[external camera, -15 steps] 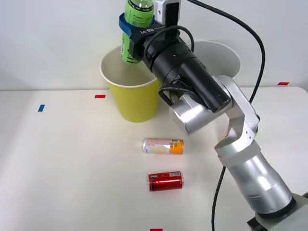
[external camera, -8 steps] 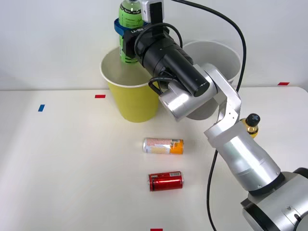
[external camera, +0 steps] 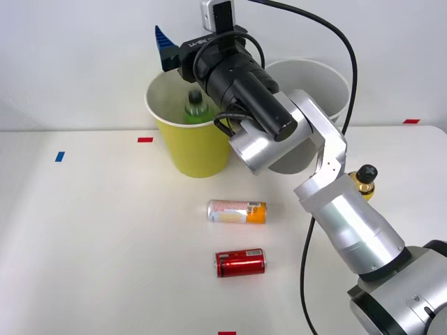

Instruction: Put cans in the gray bin, plastic bottles in the light green bin

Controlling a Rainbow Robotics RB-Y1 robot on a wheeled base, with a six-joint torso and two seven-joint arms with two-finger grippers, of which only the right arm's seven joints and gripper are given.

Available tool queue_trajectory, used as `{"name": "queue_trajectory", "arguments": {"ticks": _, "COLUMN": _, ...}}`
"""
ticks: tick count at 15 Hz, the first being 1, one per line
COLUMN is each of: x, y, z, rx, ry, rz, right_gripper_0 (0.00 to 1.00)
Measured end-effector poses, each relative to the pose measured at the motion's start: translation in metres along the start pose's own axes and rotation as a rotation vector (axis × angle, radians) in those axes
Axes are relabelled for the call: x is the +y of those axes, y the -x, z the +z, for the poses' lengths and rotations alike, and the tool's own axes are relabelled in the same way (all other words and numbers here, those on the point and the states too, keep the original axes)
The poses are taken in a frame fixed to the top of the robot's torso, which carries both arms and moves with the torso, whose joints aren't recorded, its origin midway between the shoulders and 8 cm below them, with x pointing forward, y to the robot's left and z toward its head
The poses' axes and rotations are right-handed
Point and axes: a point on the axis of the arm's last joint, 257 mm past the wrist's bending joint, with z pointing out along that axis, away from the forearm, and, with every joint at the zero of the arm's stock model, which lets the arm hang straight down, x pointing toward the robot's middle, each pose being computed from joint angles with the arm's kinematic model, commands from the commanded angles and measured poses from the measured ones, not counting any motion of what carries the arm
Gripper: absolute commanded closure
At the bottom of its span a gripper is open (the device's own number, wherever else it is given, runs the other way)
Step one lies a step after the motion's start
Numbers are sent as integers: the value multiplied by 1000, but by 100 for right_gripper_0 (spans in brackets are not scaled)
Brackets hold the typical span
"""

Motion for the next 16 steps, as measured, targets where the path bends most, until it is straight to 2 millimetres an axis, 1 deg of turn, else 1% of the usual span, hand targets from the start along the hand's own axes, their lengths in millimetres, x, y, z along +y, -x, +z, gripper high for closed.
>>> {"name": "queue_trajectory", "arguments": {"ticks": 3, "x": 0, "y": 10, "z": -5, "rx": -61, "ry": 28, "rz": -2, "right_gripper_0": 0}}
{"name": "queue_trajectory", "arguments": {"ticks": 5, "x": 4, "y": 20, "z": -17, "rx": -143, "ry": 65, "rz": 8, "right_gripper_0": 0}}
{"name": "queue_trajectory", "arguments": {"ticks": 6, "x": 6, "y": 25, "z": -27, "rx": -199, "ry": 88, "rz": 20, "right_gripper_0": 0}}
{"name": "queue_trajectory", "arguments": {"ticks": 7, "x": 6, "y": 28, "z": -42, "rx": -252, "ry": 106, "rz": 39, "right_gripper_0": 0}}
{"name": "queue_trajectory", "arguments": {"ticks": 8, "x": 4, "y": 27, "z": -59, "rx": -287, "ry": 110, "rz": 64, "right_gripper_0": 0}}
{"name": "queue_trajectory", "arguments": {"ticks": 11, "x": 1, "y": 51, "z": -108, "rx": -373, "ry": 104, "rz": 95, "right_gripper_0": 0}}
{"name": "queue_trajectory", "arguments": {"ticks": 13, "x": -5, "y": 52, "z": -141, "rx": -379, "ry": 86, "rz": 86, "right_gripper_0": 0}}
{"name": "queue_trajectory", "arguments": {"ticks": 16, "x": -14, "y": 45, "z": -190, "rx": -359, "ry": 48, "rz": 64, "right_gripper_0": 0}}
